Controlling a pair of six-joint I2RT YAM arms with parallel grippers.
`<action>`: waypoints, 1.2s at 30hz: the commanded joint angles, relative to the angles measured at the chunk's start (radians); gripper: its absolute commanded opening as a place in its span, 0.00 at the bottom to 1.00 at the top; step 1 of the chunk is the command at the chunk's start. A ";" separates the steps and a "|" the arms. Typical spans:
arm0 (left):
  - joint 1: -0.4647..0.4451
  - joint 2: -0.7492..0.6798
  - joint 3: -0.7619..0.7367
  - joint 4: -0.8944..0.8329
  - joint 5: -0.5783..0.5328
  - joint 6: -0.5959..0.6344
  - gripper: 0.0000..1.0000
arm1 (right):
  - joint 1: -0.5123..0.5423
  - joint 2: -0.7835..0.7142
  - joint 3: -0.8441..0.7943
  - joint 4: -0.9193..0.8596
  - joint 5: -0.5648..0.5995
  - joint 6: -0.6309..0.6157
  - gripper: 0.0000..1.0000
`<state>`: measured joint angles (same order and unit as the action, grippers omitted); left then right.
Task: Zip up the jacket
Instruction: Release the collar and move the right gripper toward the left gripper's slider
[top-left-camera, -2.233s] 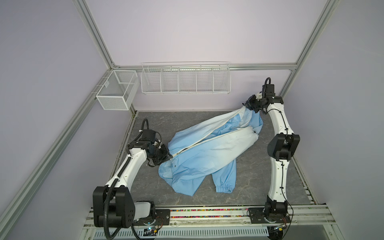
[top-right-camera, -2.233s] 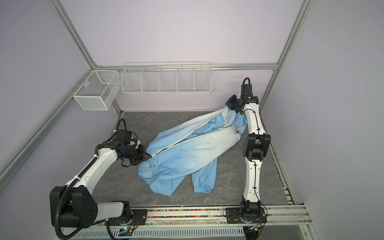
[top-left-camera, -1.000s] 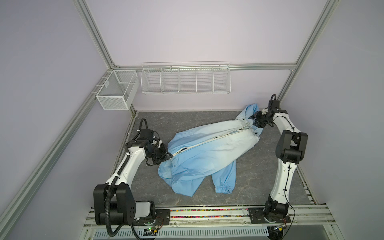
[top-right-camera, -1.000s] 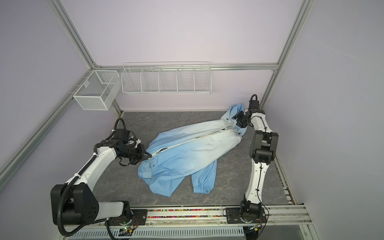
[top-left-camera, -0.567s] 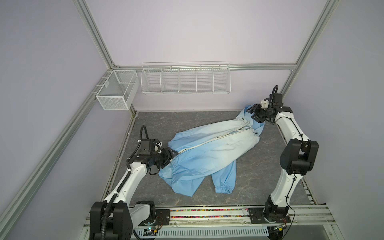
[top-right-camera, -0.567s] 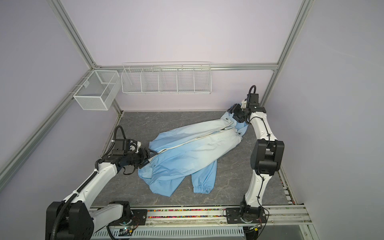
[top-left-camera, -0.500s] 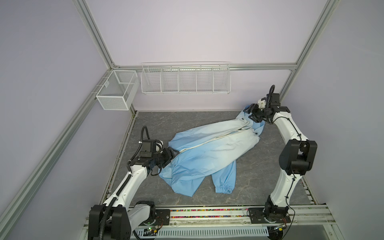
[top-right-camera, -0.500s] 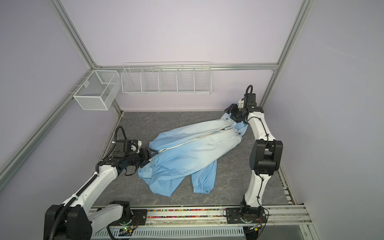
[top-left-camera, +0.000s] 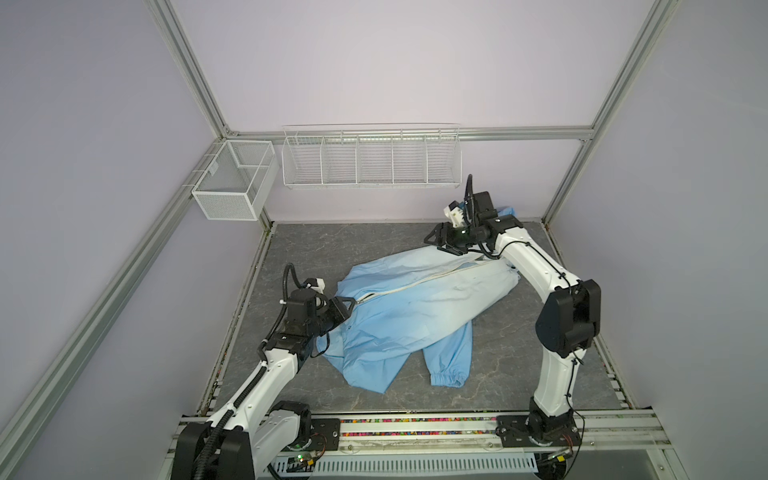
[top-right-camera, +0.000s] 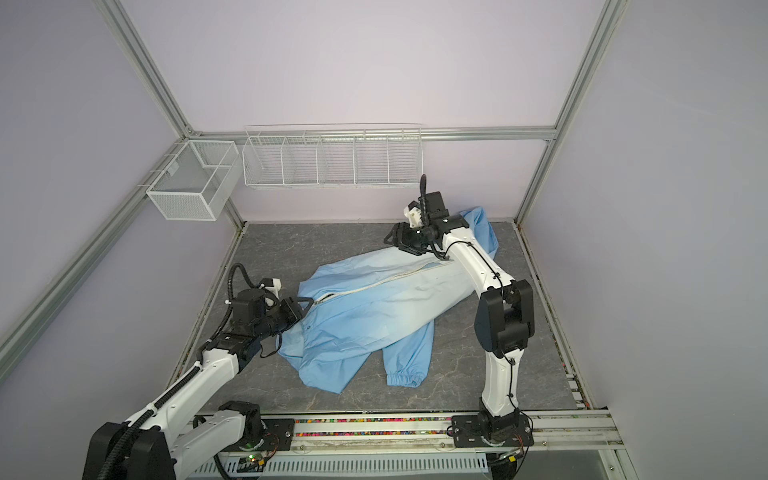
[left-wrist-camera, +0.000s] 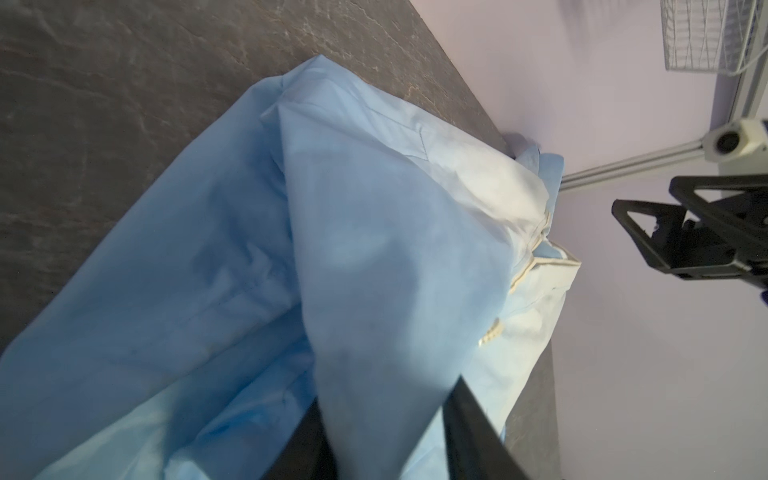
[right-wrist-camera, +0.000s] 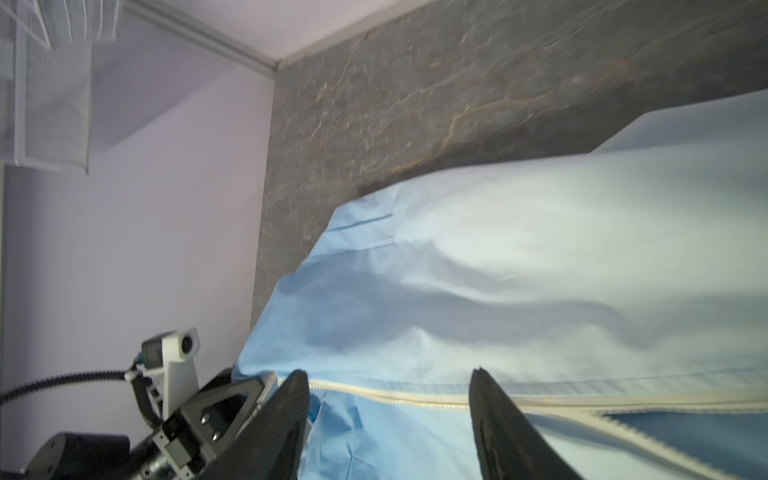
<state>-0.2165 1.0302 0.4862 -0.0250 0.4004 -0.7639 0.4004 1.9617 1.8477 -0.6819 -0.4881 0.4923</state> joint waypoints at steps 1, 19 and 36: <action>-0.003 0.040 0.073 -0.001 0.053 -0.012 0.23 | 0.086 -0.018 0.033 -0.071 -0.035 -0.051 0.64; 0.020 0.148 0.276 -0.187 0.463 -0.022 0.00 | 0.299 0.006 -0.091 0.173 -0.238 0.000 0.59; 0.104 0.135 0.207 0.042 0.629 -0.188 0.00 | 0.282 0.010 -0.217 0.411 -0.320 0.194 0.62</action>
<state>-0.1169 1.1667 0.6991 -0.0528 0.9783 -0.9215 0.6888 1.9652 1.6543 -0.3267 -0.7811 0.6525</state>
